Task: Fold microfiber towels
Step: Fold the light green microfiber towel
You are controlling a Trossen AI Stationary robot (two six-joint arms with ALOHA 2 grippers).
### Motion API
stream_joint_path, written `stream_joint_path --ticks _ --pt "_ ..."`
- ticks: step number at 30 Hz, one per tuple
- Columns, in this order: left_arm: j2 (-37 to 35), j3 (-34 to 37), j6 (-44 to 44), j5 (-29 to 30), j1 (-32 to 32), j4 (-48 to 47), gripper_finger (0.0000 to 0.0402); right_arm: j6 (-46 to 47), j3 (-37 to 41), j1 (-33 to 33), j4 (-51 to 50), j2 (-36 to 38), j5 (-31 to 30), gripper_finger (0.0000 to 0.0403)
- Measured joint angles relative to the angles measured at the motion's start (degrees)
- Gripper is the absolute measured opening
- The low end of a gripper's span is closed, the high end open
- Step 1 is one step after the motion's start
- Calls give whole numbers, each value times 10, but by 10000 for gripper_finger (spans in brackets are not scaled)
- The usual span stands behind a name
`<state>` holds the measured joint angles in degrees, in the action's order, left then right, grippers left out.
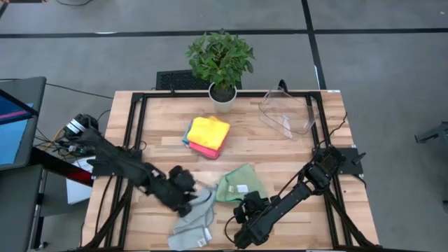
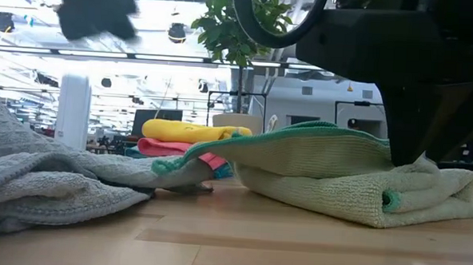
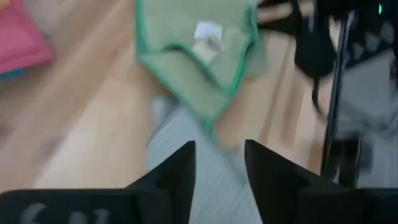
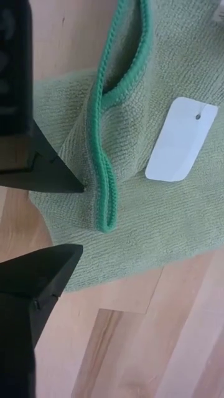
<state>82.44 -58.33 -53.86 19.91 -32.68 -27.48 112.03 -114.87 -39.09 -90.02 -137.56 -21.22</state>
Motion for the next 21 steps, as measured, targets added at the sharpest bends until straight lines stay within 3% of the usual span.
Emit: stream_joint_path --ticks 5,8,13,21 --pt "42 68 -36 -79 25 224 145 0 0 -1 0 0 -1 169" --pt "75 77 -55 -107 24 296 146 3 0 -6 0 0 0 170" --pt "159 49 -45 -169 14 332 132 4 0 -6 0 0 0 167" --pt "231 36 -61 -154 31 335 74 4 0 -5 0 0 -1 166"
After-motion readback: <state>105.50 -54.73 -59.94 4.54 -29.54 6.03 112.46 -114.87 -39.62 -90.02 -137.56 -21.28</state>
